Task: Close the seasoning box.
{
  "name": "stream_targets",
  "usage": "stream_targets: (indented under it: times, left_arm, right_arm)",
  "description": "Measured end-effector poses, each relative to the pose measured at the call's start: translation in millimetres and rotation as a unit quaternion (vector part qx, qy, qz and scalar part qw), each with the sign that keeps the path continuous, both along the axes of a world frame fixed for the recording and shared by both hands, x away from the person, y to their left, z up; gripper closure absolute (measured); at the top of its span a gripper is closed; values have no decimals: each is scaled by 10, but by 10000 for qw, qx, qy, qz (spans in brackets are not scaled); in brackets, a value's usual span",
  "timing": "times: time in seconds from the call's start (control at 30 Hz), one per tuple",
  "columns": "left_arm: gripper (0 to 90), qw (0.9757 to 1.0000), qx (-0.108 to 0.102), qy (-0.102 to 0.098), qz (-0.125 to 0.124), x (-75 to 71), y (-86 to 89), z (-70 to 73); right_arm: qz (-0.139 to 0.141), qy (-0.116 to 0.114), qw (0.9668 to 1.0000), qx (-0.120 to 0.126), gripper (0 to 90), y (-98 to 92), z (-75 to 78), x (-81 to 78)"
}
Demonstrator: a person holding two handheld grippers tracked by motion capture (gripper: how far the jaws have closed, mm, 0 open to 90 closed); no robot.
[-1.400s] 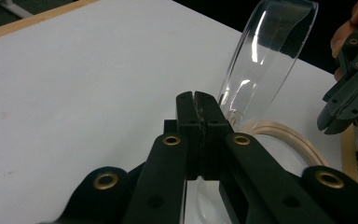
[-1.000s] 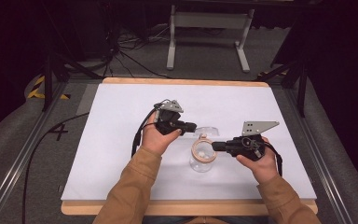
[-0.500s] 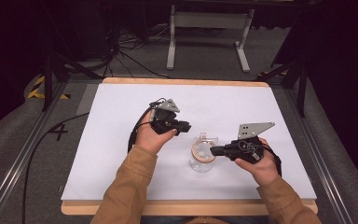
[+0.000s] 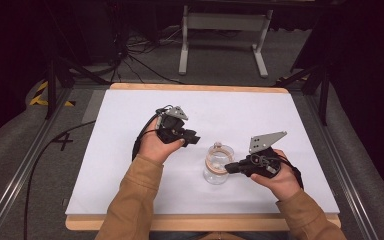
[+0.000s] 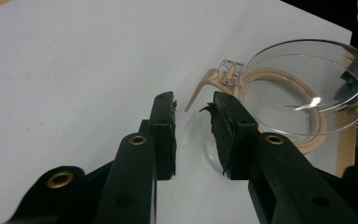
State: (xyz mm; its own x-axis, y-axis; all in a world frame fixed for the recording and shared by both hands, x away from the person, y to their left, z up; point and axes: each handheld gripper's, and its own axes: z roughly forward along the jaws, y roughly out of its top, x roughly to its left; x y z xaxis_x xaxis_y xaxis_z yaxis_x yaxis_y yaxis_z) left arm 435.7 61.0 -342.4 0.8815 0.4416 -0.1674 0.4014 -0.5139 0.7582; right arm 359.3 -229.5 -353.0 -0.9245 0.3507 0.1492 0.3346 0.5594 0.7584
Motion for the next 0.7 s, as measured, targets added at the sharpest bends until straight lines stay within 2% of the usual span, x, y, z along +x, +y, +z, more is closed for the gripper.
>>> stream_targets:
  times: [0.1, 0.4, 0.7]
  left_arm:
    - [679, 10000, 19, 24, 46, -2, -6, -4]
    - [675, 10000, 77, 52, -18, 1, -6, -5]
    - [675, 10000, 25, 51, 6, -5, -10, -12]
  right_arm:
    - [72, 74, 9999, -104, 900, 0, -14, 6]
    - [296, 227, 9988, -321, 900, 30, -50, -9]
    - [349, 211, 9986, -331, 900, 47, -39, -26]
